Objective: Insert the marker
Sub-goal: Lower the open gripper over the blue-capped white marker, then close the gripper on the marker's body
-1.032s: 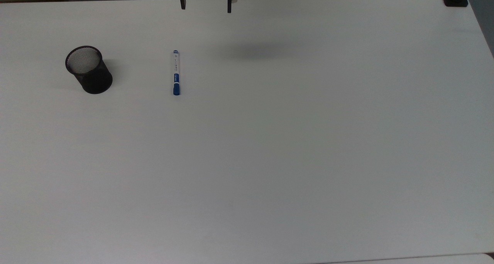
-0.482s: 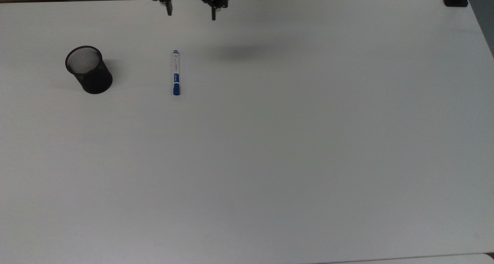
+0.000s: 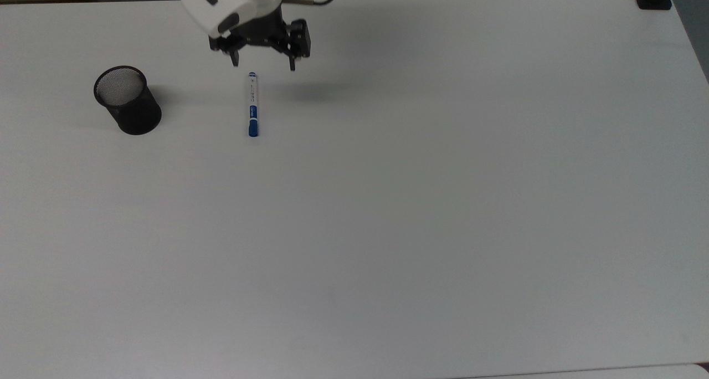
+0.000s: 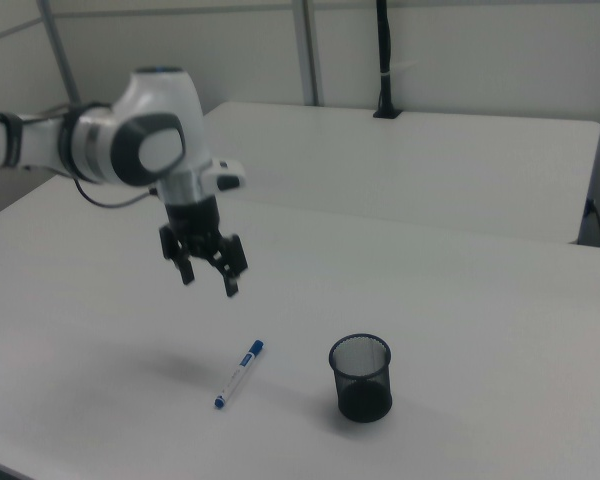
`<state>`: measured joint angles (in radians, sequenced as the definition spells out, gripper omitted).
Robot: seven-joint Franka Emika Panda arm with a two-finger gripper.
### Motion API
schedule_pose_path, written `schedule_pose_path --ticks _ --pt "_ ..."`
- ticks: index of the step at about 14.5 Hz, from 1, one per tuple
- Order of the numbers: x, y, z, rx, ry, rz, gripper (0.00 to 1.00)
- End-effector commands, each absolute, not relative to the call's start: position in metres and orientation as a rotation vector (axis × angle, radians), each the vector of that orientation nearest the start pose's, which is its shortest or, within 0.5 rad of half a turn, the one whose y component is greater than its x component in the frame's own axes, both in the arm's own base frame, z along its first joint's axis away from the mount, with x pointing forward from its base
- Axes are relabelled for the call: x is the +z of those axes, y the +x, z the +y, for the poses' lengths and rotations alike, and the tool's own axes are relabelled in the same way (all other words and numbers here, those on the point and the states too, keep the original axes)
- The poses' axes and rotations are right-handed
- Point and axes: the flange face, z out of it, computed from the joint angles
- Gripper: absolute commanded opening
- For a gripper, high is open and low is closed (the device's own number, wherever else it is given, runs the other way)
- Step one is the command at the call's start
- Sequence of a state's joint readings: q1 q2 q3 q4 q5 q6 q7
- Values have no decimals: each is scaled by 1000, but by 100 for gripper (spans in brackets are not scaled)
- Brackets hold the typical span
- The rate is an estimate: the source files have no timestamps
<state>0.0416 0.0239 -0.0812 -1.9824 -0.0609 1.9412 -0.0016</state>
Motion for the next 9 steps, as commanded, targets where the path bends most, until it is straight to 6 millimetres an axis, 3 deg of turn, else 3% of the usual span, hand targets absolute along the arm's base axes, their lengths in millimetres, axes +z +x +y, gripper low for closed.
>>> schedule_pose_path --ticks 1,4,6,7,9 --pt "388 564 -50 103 -3199 39 100" --pt "346 577 -63 78 -3206 65 100" --pt "326 583 -72 53 -3215 74 83" --pt "319 585 -73 49 -3223 65 66" --pt "316 586 -73 44 -3225 61 43"
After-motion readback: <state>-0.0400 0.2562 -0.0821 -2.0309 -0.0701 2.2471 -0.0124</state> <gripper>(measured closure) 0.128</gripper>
